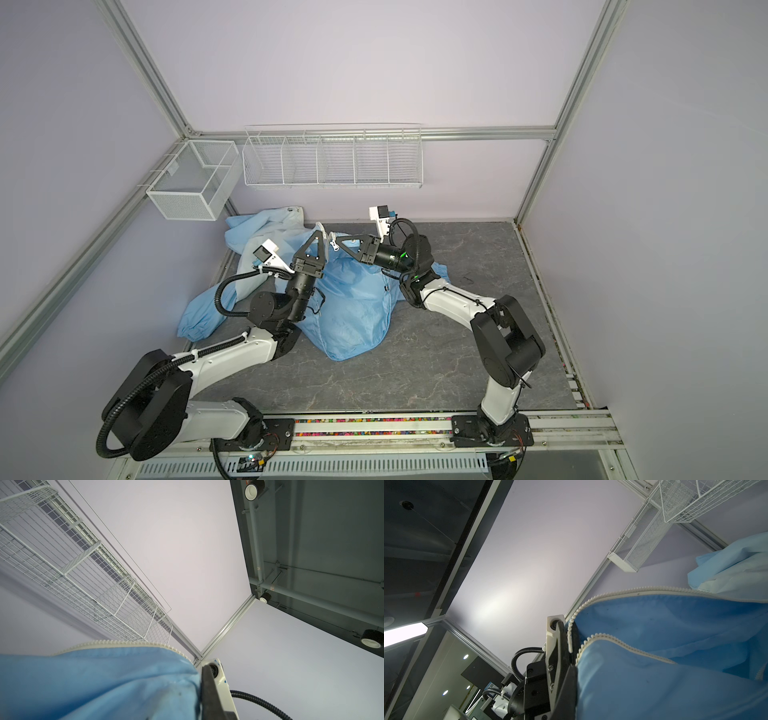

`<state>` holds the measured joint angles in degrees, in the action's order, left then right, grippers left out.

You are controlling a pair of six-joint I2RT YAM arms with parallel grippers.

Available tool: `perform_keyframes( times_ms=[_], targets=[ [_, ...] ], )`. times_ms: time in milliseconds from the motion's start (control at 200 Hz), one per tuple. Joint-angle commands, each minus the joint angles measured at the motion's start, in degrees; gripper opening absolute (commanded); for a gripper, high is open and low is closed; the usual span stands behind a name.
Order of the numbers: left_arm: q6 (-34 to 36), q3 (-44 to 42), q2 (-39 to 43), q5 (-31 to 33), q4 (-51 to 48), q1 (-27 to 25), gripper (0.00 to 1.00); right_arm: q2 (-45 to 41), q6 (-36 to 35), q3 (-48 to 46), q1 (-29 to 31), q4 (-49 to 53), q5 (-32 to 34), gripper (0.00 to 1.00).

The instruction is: Zip up the jacket

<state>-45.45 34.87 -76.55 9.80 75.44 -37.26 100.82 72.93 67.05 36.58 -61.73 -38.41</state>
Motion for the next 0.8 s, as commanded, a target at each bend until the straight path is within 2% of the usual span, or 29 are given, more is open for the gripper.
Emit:
perform_keyframes(
  times_ms=[0, 800],
  targets=[
    [-0.52, 0.46, -0.40, -0.75, 4.12, 0.25, 0.00, -0.09, 0.99, 0.18, 0.72, -5.15, 0.53, 0.07],
    [-2.10, -0.59, -1.15, -1.24, 5.60, 0.25, 0.00, 1.58, 3.44, 2.20, 2.07, -8.40, 3.12, 0.07]
  ],
)
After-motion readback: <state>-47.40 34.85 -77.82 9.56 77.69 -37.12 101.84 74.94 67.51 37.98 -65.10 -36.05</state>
